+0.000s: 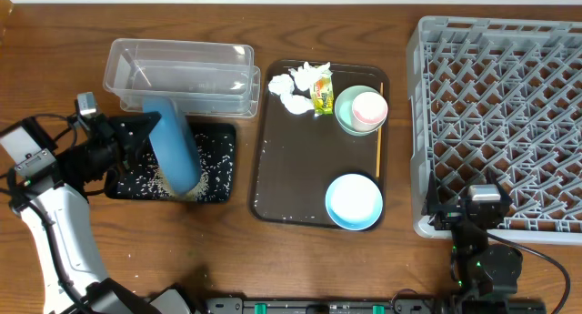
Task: Sort waste into correct bins and load items into the dishwasher rack
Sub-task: 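Tilt the blue bowl with the left gripper to pour rice onto the black tray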
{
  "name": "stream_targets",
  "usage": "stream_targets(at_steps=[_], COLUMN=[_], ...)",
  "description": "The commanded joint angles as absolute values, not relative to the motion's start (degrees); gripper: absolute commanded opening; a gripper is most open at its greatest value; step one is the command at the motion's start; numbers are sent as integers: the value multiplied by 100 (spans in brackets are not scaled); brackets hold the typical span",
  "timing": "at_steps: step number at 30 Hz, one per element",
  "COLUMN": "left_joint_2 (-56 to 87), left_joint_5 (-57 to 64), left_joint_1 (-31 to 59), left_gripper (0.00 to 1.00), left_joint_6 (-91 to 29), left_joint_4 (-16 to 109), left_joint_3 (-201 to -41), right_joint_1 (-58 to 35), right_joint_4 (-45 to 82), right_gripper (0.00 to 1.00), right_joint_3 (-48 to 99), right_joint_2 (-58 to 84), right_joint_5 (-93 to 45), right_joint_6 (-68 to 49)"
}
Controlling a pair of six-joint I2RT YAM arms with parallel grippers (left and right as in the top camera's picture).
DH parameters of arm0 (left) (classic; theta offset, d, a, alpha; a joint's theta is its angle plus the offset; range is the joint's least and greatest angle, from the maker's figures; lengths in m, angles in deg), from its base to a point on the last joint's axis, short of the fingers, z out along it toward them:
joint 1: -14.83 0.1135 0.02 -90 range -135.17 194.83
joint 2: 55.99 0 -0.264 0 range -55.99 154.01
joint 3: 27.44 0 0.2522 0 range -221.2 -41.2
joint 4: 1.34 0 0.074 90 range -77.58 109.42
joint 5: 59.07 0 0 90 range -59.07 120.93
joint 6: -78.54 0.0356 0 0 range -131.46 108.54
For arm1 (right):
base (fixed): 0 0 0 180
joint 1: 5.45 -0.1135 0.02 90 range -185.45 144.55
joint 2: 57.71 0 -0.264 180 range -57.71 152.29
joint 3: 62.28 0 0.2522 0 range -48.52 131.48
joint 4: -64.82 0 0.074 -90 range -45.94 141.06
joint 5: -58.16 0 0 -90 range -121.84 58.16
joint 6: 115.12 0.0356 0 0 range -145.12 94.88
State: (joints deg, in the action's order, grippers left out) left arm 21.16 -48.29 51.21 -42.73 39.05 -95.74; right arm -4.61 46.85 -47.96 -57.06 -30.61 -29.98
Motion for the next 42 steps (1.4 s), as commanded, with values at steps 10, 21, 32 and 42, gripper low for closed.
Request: stream_targets(at_steps=[10,21,32,42], left_joint_2=[2149,1941,964,682], left_joint_5=[-5197,-5465,-4366,-4836], left_joint_1=[5156,5134,5095,4806], left_gripper=[6,6,6,6], left_joint_6=[-4568,-4183,-4279,-4935], left_joint_4=[3732,3577,3479,2900], left_joint_3=[-9579,-9579,-9581,-9596], right_joint_1=[-413,-413,-413,-413], right_joint_4=[4679,4679,4679,4679], right_gripper=[99,99,99,99], right_joint_3=[-4820,-4820,-4820,-4820], right_joint_2=[-5733,-5733,-5733,-5733], right_joint_5=[-3098,-3098,-3098,-3096], right_joint_6=[-3035,-3035,-3035,-3035])
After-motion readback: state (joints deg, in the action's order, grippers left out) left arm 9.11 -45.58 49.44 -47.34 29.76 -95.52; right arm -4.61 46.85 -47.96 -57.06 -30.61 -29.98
